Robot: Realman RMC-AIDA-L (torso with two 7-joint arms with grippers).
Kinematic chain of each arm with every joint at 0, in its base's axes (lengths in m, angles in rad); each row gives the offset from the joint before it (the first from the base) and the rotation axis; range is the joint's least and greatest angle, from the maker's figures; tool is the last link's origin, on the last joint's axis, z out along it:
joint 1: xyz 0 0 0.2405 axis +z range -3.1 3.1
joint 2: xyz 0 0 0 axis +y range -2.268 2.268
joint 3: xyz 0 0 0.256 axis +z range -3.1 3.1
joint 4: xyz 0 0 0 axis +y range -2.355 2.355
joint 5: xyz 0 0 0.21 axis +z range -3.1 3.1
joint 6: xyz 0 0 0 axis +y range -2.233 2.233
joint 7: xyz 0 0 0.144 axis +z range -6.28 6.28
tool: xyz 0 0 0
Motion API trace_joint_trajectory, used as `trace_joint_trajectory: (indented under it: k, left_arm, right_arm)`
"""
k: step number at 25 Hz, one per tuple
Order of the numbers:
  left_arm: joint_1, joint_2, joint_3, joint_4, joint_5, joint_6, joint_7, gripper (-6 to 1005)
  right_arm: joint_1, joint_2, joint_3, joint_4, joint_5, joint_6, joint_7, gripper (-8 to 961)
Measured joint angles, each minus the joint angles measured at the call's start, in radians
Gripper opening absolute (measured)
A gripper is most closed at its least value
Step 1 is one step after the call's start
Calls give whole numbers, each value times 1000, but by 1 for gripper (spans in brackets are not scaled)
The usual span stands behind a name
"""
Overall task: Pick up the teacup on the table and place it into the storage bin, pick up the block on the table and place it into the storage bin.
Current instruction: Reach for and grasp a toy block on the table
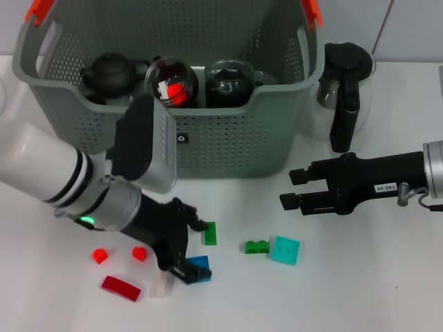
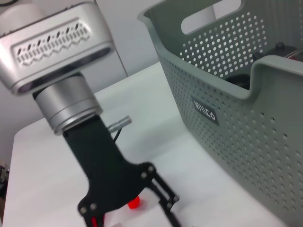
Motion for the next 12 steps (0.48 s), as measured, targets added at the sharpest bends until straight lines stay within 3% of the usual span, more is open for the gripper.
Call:
trace_joint_trajectory:
  k: [6, 12]
  left_arm:
    - [-5, 3, -11, 9, 8, -40, -36, 800]
    - [0, 3, -13, 44, -10, 21, -37, 789]
  right_arm:
    - [0, 0, 0, 0, 0, 1, 0, 643]
    - [1, 0, 0, 0, 0, 2, 0, 643]
